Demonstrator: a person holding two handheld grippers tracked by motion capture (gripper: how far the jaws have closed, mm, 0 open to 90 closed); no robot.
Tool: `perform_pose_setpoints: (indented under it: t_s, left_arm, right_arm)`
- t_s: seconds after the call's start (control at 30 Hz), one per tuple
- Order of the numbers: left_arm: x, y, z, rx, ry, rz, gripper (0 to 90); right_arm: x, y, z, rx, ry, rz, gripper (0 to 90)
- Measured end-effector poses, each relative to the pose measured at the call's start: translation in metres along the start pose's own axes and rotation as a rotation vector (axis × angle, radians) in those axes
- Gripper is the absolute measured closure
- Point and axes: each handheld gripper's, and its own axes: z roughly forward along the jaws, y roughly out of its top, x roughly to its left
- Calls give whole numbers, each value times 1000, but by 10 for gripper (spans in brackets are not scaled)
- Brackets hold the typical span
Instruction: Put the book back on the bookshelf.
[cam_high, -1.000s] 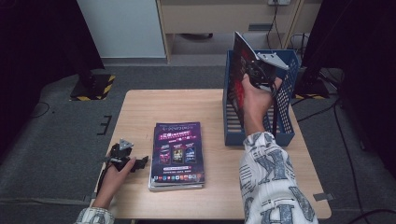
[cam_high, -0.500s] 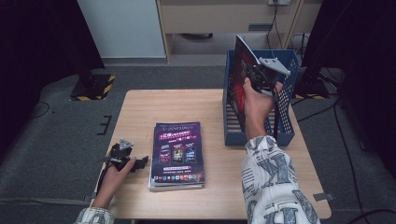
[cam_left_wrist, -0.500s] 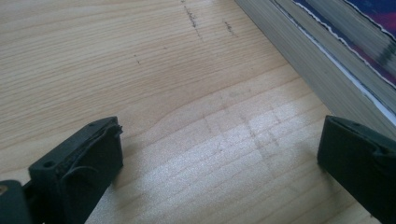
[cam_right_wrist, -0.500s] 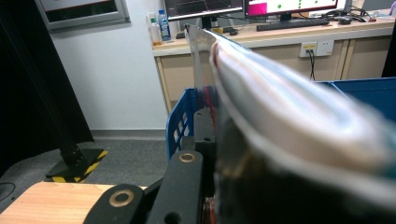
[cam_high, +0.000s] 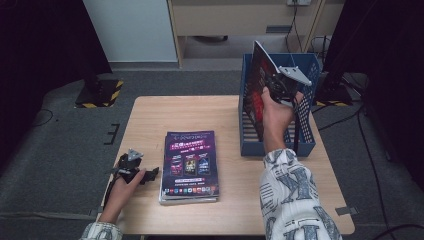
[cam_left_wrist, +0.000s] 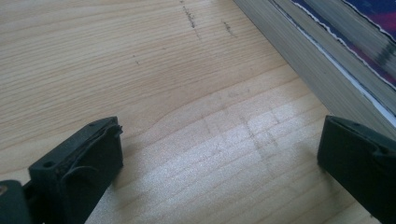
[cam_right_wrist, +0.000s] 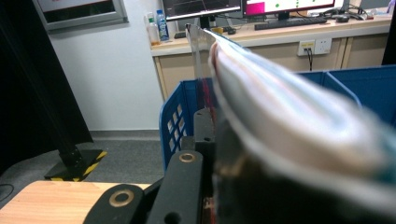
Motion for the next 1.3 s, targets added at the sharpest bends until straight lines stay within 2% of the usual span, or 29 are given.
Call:
perform_pose_setpoints:
  t_s: [0.03, 0.3, 0.47, 0.73, 1.0, 1.17, 1.3]
  left_arm:
    - [0, 0, 0, 0, 0, 0, 0]
    - [0, 0, 0, 0, 0, -1, 0]
    - [0, 0, 0, 0, 0, 0, 0]
    - [0, 0, 0, 0, -3, 3, 0]
    - [0, 0, 0, 0, -5, 6, 0]
    - [-1, 0, 0, 1, -6, 3, 0]
    - [-1, 0, 0, 1, -6, 4, 0]
  right_arm:
    - [0, -2, 0, 4, -8, -18, 864]
    - [2, -6, 0, -3, -34, -50, 865]
    - [3, -11, 2, -3, -38, -48, 864]
    - [11, -32, 14, 28, -40, -70, 864]
    - [16, -48, 20, 39, -23, -68, 863]
    - [18, -52, 16, 46, 10, -98, 863]
    - [16, -58, 13, 47, 22, -101, 862]
